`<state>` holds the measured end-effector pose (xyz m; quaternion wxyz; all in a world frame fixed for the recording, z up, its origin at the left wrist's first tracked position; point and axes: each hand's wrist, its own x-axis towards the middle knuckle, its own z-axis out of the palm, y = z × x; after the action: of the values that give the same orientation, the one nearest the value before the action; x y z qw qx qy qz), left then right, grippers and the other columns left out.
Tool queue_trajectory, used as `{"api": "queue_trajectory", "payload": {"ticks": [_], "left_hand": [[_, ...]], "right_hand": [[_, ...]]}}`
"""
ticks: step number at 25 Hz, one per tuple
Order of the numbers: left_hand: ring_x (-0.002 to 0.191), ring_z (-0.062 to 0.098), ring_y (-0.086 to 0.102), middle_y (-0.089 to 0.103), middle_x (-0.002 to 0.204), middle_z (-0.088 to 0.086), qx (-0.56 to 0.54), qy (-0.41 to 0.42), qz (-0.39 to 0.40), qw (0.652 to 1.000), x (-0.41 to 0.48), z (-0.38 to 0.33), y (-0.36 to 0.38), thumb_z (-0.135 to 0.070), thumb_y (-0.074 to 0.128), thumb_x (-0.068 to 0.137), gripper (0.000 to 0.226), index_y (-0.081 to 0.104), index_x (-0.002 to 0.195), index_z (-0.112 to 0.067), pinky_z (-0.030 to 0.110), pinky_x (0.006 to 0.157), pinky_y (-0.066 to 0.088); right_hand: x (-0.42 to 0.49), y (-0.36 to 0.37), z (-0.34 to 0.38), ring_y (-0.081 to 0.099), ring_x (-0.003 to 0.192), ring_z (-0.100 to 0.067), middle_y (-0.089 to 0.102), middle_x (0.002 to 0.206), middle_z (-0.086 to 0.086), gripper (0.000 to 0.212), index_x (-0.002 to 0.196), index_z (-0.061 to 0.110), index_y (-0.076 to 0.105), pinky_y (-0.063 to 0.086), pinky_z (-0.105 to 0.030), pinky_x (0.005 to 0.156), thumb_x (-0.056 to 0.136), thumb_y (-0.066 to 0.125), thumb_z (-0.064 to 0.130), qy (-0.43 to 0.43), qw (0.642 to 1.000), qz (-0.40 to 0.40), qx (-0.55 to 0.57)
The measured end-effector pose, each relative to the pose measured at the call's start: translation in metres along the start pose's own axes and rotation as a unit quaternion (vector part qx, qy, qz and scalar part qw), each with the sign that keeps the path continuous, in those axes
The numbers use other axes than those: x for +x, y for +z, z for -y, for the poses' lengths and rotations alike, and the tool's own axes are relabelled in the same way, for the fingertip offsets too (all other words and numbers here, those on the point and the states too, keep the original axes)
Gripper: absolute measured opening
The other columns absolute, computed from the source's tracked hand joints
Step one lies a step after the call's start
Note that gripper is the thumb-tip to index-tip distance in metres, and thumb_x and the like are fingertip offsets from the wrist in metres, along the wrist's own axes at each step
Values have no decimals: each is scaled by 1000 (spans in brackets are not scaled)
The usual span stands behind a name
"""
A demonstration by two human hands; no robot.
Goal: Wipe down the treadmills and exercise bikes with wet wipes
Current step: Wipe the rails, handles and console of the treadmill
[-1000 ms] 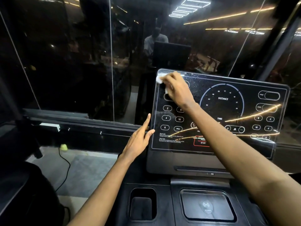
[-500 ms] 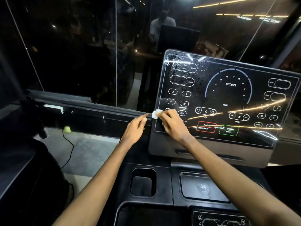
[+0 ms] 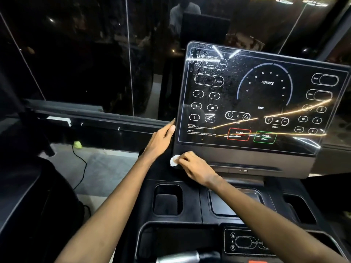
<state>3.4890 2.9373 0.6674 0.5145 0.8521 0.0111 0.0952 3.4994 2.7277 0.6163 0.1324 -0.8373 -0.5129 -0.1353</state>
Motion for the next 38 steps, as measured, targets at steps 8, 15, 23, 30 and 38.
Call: {"api": "queue_trajectory", "payload": {"ticks": [8,15,23,30,38], "left_hand": [[127,13,55,62,137,-3,-3,-18,29,999,-3,-12,2,-53,42,104,56,32,156,-34,24,95,38],[145,18,38,41,158,-1,-9,12,-9,1000,-5,-9,23,-50,31,107,57,11,160,-39,34,114,33],[145,16,38,41,158,-4,8,25,-59,998,-9,-13,30,-48,33,108,56,14,160,-39,40,119,34],[143,14,40,45,156,-3,25,0,-75,997,-10,-18,29,-48,37,107,55,21,159,-38,34,118,34],[138,3,38,42,157,-4,42,1,-91,995,-14,-35,29,-37,41,108,55,23,160,-30,21,112,29]], "right_hand": [[-31,-10,-11,52,103,-23,55,117,-5,30,118,10,62,48,-30,87,89,61,0,85,996,-22,19],[-30,-30,-32,56,103,-21,57,111,-3,19,108,10,64,52,-37,81,92,61,1,202,966,-153,50],[-23,-53,-59,57,102,-25,60,109,-8,22,108,8,65,51,-40,88,91,58,-5,193,946,-254,58],[-37,-37,-56,28,149,-25,30,163,-8,81,156,11,33,20,-38,124,77,48,-4,66,988,-57,-128],[18,-77,-66,30,149,-24,35,160,-8,47,151,7,40,26,-44,121,104,45,14,51,980,-147,-124]]}}
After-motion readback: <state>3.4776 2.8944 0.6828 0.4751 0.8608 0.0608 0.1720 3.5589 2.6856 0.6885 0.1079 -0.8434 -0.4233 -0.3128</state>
